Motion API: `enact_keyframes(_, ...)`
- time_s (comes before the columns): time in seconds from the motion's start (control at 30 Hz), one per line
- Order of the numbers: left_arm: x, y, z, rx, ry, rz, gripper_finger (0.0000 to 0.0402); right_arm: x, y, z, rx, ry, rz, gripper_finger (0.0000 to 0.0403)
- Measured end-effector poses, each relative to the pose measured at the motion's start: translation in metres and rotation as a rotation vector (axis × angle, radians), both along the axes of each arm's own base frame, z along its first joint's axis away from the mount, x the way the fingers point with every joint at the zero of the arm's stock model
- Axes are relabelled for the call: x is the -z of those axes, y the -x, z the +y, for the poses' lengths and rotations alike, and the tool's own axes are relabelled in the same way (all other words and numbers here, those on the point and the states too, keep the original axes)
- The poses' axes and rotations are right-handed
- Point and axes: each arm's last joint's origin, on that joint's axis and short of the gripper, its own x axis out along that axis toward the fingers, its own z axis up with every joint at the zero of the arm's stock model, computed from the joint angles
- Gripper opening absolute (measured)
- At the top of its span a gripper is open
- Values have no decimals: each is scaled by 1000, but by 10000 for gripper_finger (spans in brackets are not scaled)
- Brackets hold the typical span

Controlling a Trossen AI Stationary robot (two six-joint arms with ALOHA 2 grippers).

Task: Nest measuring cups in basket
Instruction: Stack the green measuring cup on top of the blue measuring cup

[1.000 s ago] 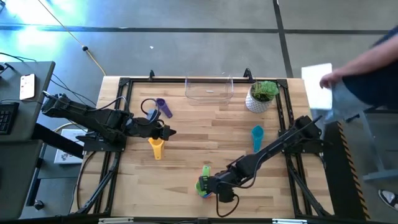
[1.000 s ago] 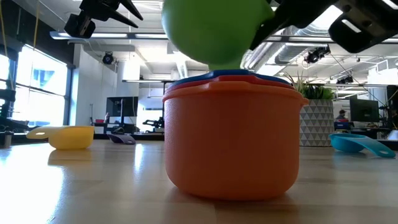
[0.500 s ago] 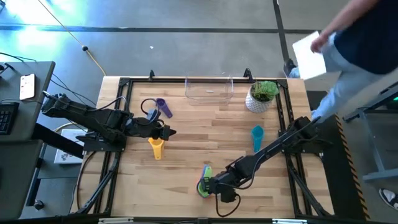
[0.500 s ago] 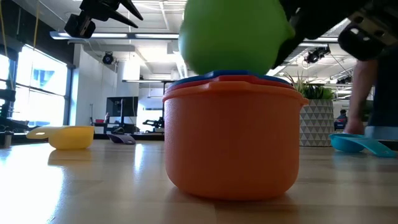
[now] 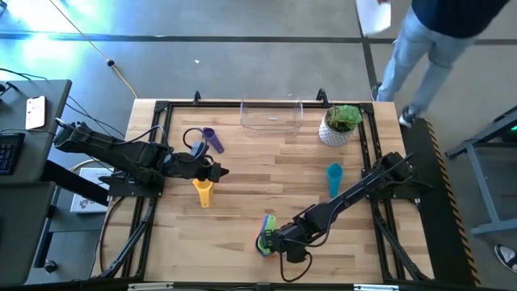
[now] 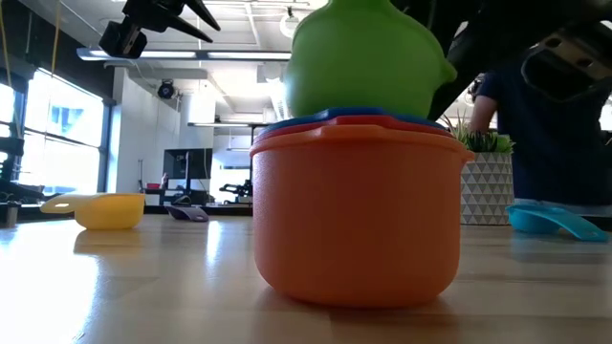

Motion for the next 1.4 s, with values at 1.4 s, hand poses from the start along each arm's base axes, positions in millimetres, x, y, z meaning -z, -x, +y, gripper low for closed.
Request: enact_keyframes(1.4,1,1,-1,42,27,20,60,-1,2,7,25,61,-61,55)
